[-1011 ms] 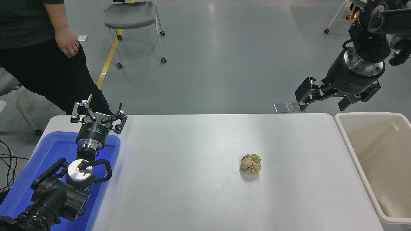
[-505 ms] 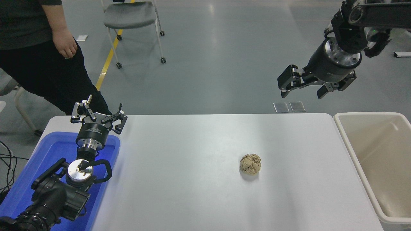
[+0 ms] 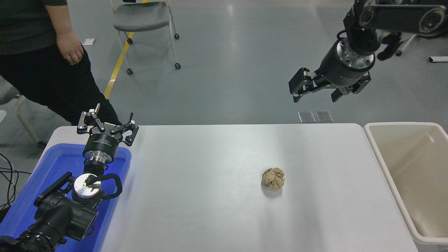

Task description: Pick up paper ball place in dustbin

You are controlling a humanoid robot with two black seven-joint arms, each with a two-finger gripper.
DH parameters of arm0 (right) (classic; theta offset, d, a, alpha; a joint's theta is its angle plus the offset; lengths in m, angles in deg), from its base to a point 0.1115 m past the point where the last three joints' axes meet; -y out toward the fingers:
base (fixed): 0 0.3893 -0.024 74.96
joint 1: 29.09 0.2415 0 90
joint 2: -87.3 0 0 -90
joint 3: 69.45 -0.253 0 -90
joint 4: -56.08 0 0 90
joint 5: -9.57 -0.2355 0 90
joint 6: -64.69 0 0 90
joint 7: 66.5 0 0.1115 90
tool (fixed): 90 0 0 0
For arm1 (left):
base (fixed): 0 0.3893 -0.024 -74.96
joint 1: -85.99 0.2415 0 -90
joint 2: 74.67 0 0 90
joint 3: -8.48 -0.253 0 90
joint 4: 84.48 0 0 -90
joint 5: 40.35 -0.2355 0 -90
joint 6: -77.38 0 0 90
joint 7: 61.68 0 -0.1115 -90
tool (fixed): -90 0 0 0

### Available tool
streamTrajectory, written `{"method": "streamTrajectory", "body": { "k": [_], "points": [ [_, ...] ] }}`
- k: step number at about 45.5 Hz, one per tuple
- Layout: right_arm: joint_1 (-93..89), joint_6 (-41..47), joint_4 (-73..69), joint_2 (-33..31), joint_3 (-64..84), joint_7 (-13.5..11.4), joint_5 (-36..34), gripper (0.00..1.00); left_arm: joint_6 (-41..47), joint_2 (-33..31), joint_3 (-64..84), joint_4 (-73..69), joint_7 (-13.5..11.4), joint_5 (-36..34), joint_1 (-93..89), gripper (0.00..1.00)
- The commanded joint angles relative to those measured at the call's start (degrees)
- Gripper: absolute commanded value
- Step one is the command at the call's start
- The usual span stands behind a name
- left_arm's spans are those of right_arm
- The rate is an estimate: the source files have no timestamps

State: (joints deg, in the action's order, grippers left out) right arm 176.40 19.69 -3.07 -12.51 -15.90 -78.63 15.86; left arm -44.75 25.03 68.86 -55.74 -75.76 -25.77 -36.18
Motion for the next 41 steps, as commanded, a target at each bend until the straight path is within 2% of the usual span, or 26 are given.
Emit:
{"method": "streamTrajectory", "body": {
  "k": [1, 7, 13, 20, 33, 41],
  "points": [
    [-7.81, 0.0, 5.53, 6.73, -3.71, 0.09, 0.13, 1.0, -0.03, -0.03, 0.0, 0.0, -0.07, 0.01, 0.0, 0.99],
    [-13.61, 0.0, 11.86, 9.81, -4.77, 0.09, 0.21, 1.0, -0.03, -0.03, 0.0, 0.0, 0.02, 0.01, 0.0, 0.99],
    [-19.06, 0.0, 15.73, 9.81, -4.77, 0.0, 0.3, 1.0, -0.03, -0.03, 0.0, 0.0, 0.02, 0.01, 0.0, 0.99],
    [-25.3, -5.8, 19.6, 9.81, -4.77, 0.0, 0.3, 1.0, -0.03, 0.06, 0.0, 0.0, 0.02, 0.01, 0.0, 0.99],
    [-33.12, -8.09, 25.57, 9.81, -4.86, 0.0, 0.3, 1.0, 0.05, -0.03, 0.0, 0.0, 0.02, 0.01, 0.0, 0.99],
    [-38.49, -9.84, 29.27, 9.81, -10.12, 0.0, 0.3, 1.0, 0.05, 0.06, 0.0, 0.0, 0.02, 0.01, 0.0, 0.99]
  ]
}}
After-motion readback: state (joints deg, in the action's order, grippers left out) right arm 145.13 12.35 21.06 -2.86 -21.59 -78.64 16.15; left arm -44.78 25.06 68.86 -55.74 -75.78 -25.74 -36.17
